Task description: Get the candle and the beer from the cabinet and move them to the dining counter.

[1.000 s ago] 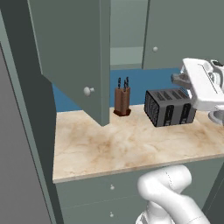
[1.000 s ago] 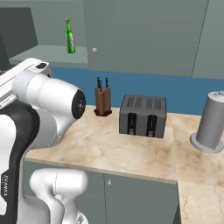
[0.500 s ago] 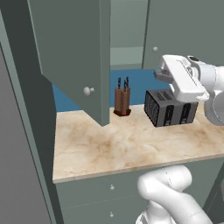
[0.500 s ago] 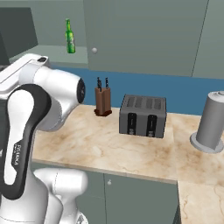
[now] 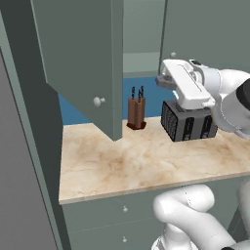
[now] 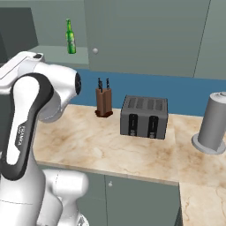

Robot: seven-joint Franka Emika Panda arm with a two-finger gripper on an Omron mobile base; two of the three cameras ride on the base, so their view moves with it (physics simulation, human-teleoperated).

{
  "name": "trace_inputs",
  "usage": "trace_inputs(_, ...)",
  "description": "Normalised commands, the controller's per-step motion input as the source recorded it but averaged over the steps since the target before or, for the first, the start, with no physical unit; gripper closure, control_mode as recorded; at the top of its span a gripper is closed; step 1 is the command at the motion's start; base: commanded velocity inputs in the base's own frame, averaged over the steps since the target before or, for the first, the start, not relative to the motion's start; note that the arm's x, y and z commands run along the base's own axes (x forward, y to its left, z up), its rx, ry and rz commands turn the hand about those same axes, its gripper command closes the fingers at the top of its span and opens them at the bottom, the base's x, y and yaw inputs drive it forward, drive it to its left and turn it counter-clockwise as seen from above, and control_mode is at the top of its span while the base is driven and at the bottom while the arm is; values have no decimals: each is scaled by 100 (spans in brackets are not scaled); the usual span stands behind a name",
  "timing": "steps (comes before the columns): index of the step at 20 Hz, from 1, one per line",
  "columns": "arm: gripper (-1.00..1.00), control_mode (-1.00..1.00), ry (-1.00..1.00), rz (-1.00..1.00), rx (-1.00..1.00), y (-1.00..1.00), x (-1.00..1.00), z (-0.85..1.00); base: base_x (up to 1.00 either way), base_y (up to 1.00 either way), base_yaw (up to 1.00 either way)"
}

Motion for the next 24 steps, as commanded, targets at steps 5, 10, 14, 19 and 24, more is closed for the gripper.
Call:
trace_inputs(5,100,-100,0,6,0,31,11,-4,0,0,0)
trace_inputs(10,-100,-100,0,7,0,35,3,-4,0,0,0)
trace_inputs(14,-100,-100,2,6,0,49,7,-4,0,0,0)
trace_inputs(19,-100,-100,4,5,0,53,11,-2,0,0,0)
trace_inputs(24,-100,-100,6,5,0,46,15,0,0,0,0)
